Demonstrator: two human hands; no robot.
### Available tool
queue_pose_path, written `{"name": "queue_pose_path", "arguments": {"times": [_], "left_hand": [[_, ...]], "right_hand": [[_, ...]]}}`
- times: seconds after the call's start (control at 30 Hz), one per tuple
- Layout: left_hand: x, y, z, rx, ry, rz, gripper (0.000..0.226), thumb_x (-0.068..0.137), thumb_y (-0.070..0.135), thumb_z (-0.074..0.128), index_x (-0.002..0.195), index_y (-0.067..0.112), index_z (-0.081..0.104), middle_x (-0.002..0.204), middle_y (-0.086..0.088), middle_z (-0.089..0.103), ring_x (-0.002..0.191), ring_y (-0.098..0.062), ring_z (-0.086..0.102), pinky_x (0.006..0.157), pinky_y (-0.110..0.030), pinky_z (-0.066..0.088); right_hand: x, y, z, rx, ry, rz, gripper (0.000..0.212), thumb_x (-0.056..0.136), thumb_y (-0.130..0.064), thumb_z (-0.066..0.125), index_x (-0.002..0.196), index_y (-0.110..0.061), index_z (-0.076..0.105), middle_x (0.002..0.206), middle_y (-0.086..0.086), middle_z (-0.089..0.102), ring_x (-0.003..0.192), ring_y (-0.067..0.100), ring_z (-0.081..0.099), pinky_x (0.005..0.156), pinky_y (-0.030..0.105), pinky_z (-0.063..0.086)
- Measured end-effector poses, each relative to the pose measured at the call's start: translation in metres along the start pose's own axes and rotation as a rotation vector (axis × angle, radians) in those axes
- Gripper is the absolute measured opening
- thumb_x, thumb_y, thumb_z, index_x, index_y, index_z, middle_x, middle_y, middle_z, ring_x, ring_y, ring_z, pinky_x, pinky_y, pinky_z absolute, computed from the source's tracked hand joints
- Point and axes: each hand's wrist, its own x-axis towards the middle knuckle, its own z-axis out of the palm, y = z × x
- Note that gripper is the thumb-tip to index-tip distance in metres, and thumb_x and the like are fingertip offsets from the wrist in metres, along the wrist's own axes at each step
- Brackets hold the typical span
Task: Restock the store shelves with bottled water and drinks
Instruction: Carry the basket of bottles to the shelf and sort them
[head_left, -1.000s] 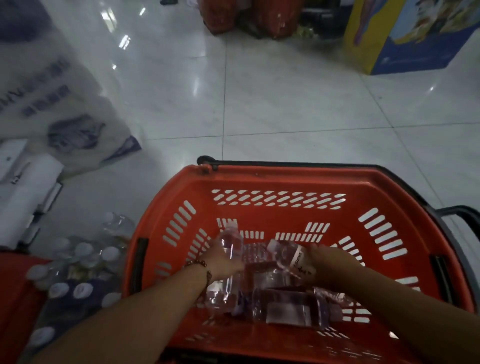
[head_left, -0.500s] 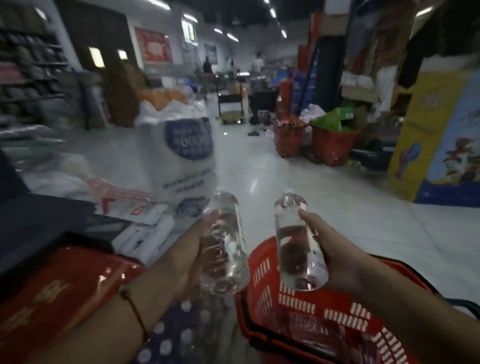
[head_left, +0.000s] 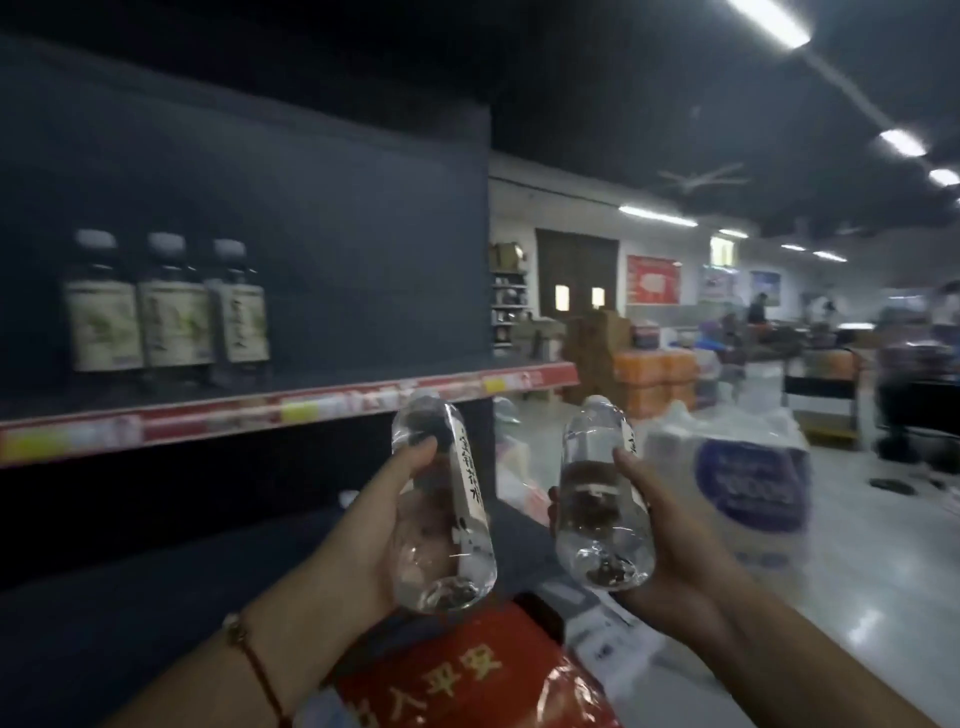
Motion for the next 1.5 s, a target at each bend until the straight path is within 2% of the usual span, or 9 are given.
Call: {"name": "queue_pose_path", "arguments": {"times": [0.17,0.3,0.43,0.6,0.73,0.9,1.13,1.3,1.5], "left_hand": [[-0.03,0.072,-0.057,-0.004,0.231,0.192,0.053,0.075,0.046,0.073,0.109,0.005,0.068,0.098,-0.028,0.069,0.068,-0.034,0.066,0.056,-0.033,0.052],[-0.052,0.113,-0.102,0.065,0.343,0.242,0.062,0.058,0.057,0.086,0.098,0.011,0.078,0.099,-0.02,0.067,0.088,-0.034,0.051,0.068,-0.031,0.038],[-0.07,0.149,-0.135,0.238,0.495,0.301,0.051,0.081,0.054,0.067,0.112,0.014,0.069,0.1,-0.014,0.077,0.09,-0.031,0.074,0.072,-0.036,0.056],[-0.063,0.192,-0.175,0.336,0.575,0.415,0.035,0.09,0.041,0.065,0.103,0.009,0.071,0.093,-0.017,0.077,0.059,-0.022,0.072,0.048,-0.024,0.055],[-0.031,0.219,-0.206,0.431,0.663,0.486,0.052,0.075,0.056,0.075,0.112,0.021,0.063,0.103,-0.009,0.075,0.078,-0.021,0.076,0.065,-0.034,0.059],[0.01,0.23,-0.225,0.583,0.63,0.473,0.082,0.052,0.072,0.077,0.121,0.032,0.057,0.118,0.0,0.068,0.105,-0.023,0.067,0.095,-0.048,0.052],[0.046,0.203,-0.239,0.552,0.513,0.466,0.067,0.059,0.064,0.072,0.116,0.032,0.063,0.116,0.0,0.067,0.104,-0.022,0.064,0.074,-0.033,0.048],[0.07,0.213,-0.289,0.526,0.598,0.564,0.08,0.044,0.076,0.082,0.105,0.026,0.073,0.12,-0.014,0.068,0.105,-0.037,0.065,0.095,-0.063,0.047],[0.08,0.217,-0.289,0.604,0.588,0.532,0.08,0.041,0.075,0.074,0.106,0.028,0.07,0.112,-0.005,0.069,0.096,-0.023,0.066,0.08,-0.036,0.048]], "right_hand": [[0.057,0.016,0.078,0.123,-0.256,0.141,0.074,0.06,-0.025,0.092,0.125,-0.01,0.061,0.118,0.008,0.053,0.107,0.018,0.046,0.114,0.031,0.03],[0.097,0.034,0.138,0.084,-0.503,0.222,0.033,0.077,-0.022,0.082,0.098,-0.022,0.057,0.091,-0.006,0.036,0.09,0.008,0.01,0.078,0.021,0.012],[0.136,0.052,0.199,-0.123,-0.454,0.148,0.018,0.08,-0.02,0.072,0.083,-0.016,0.055,0.066,-0.004,0.047,0.048,0.009,0.043,0.047,0.02,0.036],[0.199,0.058,0.251,-0.498,-0.291,-0.265,0.057,0.081,-0.019,0.078,0.13,-0.008,0.052,0.097,0.012,0.075,0.078,0.029,0.074,0.066,0.039,0.058],[0.246,0.049,0.27,-0.622,-0.145,-0.465,0.059,0.078,-0.017,0.083,0.126,-0.016,0.05,0.109,0.008,0.069,0.091,0.022,0.067,0.072,0.037,0.054],[0.297,0.048,0.266,-0.695,-0.082,-0.509,0.064,0.076,-0.01,0.083,0.126,-0.017,0.044,0.11,0.007,0.065,0.096,0.024,0.066,0.075,0.036,0.055],[0.353,0.064,0.257,-0.825,-0.154,-0.501,0.077,0.082,-0.008,0.078,0.138,-0.022,0.028,0.117,0.006,0.062,0.106,0.022,0.064,0.092,0.04,0.054],[0.39,0.079,0.257,-1.105,-0.107,-0.398,0.072,0.073,-0.019,0.086,0.115,-0.028,0.028,0.118,0.006,0.061,0.112,0.029,0.062,0.1,0.051,0.052],[0.393,0.077,0.258,-1.113,-0.113,-0.384,0.062,0.082,-0.016,0.081,0.121,-0.018,0.032,0.12,0.005,0.061,0.11,0.024,0.061,0.089,0.034,0.049]]}}
